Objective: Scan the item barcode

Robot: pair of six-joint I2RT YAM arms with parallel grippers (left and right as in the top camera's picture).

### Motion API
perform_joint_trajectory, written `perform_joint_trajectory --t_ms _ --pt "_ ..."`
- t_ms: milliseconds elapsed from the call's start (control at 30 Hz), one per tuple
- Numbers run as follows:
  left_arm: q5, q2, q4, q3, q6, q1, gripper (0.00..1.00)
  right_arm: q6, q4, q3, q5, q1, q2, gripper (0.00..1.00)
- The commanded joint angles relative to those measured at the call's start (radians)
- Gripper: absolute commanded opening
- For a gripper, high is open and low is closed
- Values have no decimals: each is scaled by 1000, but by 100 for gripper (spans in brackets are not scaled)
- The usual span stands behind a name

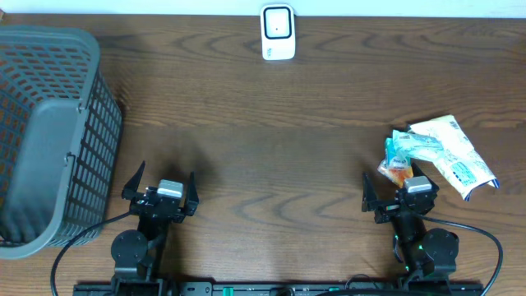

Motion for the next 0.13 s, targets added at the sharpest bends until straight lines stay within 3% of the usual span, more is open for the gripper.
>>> perform_joint_trajectory --t_ms 0,100 --pt "-5 -5 -33 -18 13 -4 98 -12 -1 -3 5 6 -6 99" --pt "-6 -5 -33 -18 13 -4 98 -12 -1 -3 5 6 -6 99"
